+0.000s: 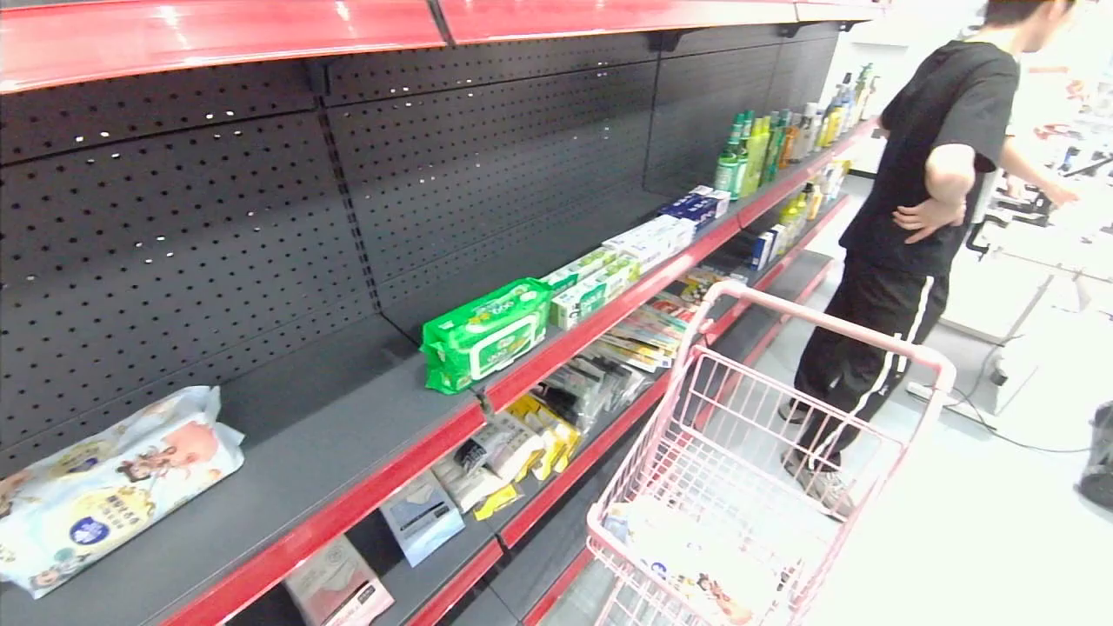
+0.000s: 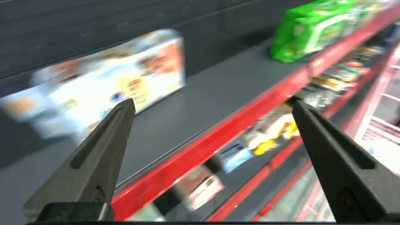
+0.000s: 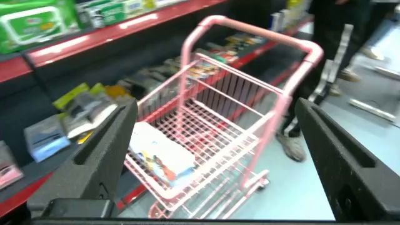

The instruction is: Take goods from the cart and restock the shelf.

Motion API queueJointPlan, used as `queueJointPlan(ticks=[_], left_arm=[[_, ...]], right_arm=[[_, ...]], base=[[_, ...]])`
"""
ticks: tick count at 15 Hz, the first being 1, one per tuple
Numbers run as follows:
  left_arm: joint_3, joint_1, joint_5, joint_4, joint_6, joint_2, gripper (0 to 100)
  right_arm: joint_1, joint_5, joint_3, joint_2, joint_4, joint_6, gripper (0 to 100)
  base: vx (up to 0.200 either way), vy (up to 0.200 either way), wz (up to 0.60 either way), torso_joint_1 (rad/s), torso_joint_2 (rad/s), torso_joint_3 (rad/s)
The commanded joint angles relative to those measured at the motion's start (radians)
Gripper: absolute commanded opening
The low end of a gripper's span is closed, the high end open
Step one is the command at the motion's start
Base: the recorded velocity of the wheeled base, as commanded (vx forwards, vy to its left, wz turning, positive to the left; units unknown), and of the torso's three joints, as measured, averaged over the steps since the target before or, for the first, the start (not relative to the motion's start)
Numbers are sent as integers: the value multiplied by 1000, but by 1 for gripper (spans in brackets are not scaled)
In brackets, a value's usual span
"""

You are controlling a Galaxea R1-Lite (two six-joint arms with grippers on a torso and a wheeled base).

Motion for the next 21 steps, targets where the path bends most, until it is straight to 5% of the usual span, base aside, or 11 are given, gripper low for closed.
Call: queueJointPlan(ticks=[1, 7, 10, 11, 13, 15, 18, 21], left_arm=[[0, 2, 0, 0, 0, 1, 100], [0, 1, 0, 0, -2, 1, 100], [0, 1, 0, 0, 0, 1, 100], [0, 1, 0, -1, 0, 1, 100], [0, 1, 0, -1, 0, 1, 100], [0, 1, 0, 0, 0, 1, 100], [0, 1, 0, -1, 0, 1, 100], [0, 1, -2, -1, 0, 1, 100]], right_arm=[[0, 1, 0, 0, -1, 0, 100], [6, 7, -21, 39, -12, 6, 100], [11, -7, -719, 697, -19, 352, 100], [12, -21, -798, 841, -8, 253, 100], [-5, -68, -716, 933, -10, -2, 100], [8, -2, -713, 1192, -16, 3, 100], [196, 34, -710, 1504, 21, -77, 100], [288, 94, -796, 1786, 15, -155, 100]], base=[[0, 0, -600, 2, 2, 2], [0, 0, 0, 0, 0, 0], [0, 0, 0, 0, 0, 0], [0, 0, 0, 0, 0, 0], [0, 0, 0, 0, 0, 0], [0, 0, 0, 0, 0, 0], [0, 0, 0, 0, 0, 0], [0, 0, 0, 0, 0, 0]])
